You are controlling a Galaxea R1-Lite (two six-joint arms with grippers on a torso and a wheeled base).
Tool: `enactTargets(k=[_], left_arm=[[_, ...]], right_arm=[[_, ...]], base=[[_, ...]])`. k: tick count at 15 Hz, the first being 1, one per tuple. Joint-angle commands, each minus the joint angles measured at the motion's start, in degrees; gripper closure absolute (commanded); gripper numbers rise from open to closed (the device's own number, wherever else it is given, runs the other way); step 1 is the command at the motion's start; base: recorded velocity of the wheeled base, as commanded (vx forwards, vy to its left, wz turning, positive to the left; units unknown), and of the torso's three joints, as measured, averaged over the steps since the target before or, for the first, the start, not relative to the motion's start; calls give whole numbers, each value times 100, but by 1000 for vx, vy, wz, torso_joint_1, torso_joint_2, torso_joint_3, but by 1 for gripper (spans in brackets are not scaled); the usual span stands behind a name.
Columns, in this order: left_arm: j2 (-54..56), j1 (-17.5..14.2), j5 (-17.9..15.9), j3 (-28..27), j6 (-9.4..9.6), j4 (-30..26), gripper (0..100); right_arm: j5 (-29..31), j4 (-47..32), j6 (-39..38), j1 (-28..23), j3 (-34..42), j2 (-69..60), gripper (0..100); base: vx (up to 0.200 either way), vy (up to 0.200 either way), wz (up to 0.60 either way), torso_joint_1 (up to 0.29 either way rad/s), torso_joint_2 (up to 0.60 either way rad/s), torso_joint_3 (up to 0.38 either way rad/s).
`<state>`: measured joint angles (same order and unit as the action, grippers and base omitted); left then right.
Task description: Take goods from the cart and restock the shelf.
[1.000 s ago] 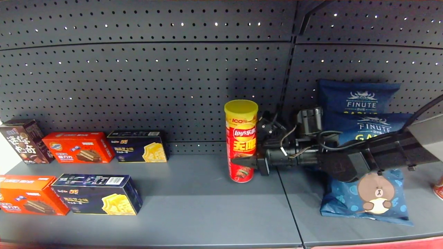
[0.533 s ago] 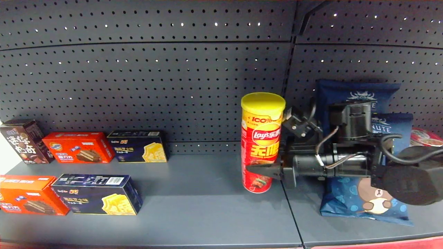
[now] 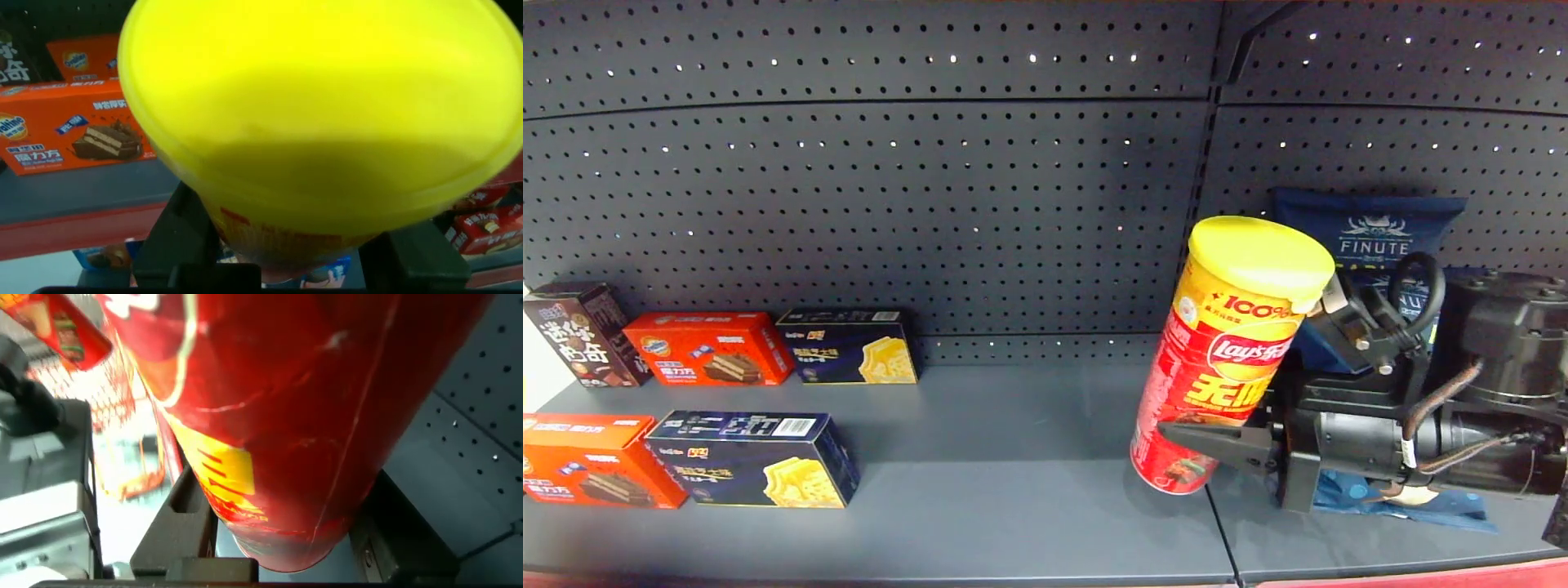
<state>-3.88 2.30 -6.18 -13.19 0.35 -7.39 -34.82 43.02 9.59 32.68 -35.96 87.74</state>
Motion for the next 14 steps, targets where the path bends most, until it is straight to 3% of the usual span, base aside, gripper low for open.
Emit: enactTargets(k=[1, 4, 14], left_arm=[[19, -11, 3, -298, 70, -254, 100], [10, -11, -6, -694, 158, -808, 100], [19, -11, -6, -562, 176, -870, 100]], right_arm=[[-8, 435, -283, 10, 459, -108, 100], [-8, 541, -379, 28, 450, -116, 100], [-16, 848, -247, 256, 546, 613, 100]], base=[[0, 0, 0, 0, 0, 0], [0, 0, 0, 0, 0, 0], [0, 0, 0, 0, 0, 0]])
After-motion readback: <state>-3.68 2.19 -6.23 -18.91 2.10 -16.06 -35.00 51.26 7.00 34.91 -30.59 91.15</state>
